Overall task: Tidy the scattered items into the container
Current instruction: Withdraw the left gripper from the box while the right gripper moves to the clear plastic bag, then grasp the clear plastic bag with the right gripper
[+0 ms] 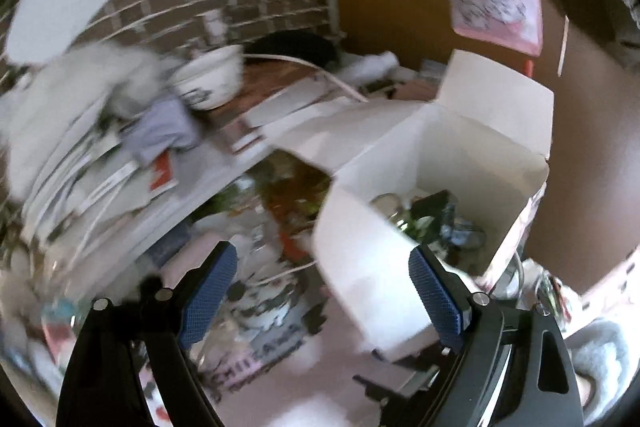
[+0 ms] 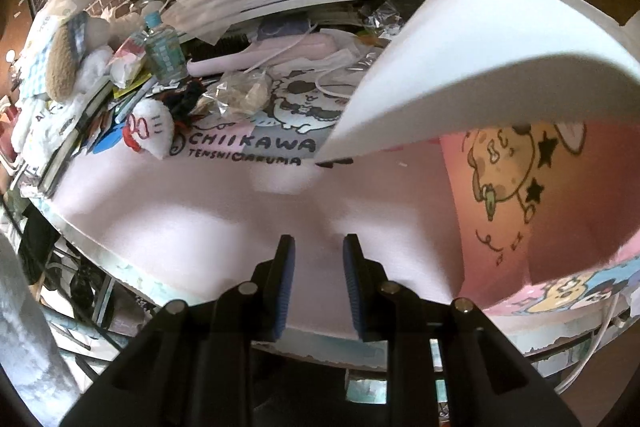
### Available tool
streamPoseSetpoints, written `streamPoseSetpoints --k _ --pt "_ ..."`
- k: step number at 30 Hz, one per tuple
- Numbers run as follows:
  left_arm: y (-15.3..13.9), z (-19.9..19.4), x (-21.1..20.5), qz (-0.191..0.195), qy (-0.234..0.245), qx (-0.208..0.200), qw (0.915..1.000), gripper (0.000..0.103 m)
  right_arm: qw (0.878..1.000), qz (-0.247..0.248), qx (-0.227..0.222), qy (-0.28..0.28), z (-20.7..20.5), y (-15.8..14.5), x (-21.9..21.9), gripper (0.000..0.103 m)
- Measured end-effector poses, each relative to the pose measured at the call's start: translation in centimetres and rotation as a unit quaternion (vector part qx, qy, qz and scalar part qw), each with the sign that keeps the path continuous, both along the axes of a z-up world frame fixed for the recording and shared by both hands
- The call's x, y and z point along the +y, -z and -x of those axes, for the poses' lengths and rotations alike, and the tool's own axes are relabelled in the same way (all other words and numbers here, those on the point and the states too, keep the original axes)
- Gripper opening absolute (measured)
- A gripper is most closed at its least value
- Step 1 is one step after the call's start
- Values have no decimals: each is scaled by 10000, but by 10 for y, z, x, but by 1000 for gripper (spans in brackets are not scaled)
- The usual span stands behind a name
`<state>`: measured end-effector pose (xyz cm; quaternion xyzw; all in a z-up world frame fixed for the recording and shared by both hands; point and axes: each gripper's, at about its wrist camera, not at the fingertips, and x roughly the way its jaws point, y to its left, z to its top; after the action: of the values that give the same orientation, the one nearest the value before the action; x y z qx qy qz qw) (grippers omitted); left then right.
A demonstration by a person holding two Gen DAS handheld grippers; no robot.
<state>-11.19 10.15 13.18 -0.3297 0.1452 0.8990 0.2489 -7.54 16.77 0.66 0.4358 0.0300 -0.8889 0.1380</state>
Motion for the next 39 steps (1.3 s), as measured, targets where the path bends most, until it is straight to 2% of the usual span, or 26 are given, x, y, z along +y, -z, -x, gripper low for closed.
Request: streamPoseSetpoints --k 7,9,11,12,16,22,26,32,39 --pt "9 -23 -61 -409 -628 145 9971 93 9999 12 -16 -125 4 1 -14 22" --pt "13 -26 -74 -466 -755 131 9960 97 9998 32 -23 -181 5 1 -19 24" --pt "19 -28 -88 -480 -942 131 9943 98 9998 69 -8 -203 6 1 -24 43" --pt "23 -29 -94 -496 -1000 110 9937 98 9997 119 14 -199 7 0 -25 46" --pt "34 -28 -115 -821 -1125 -98 9902 98 9997 141 55 -214 12 -1 -34 47" --pt "52 -16 -154 -1170 -1638 -395 9787 98 9996 109 65 -263 20 0 -43 48" --pt "73 -6 -170 -1086 -1836 -515 9756 98 9996 88 17 -264 22 5 -43 48" --pt "106 1 -173 -905 -1929 -737 9743 98 9998 73 42 -206 25 5 -41 48" --pt "116 2 -170 -855 -1929 -778 9744 98 9994 152 228 -220 35 0 -51 48"
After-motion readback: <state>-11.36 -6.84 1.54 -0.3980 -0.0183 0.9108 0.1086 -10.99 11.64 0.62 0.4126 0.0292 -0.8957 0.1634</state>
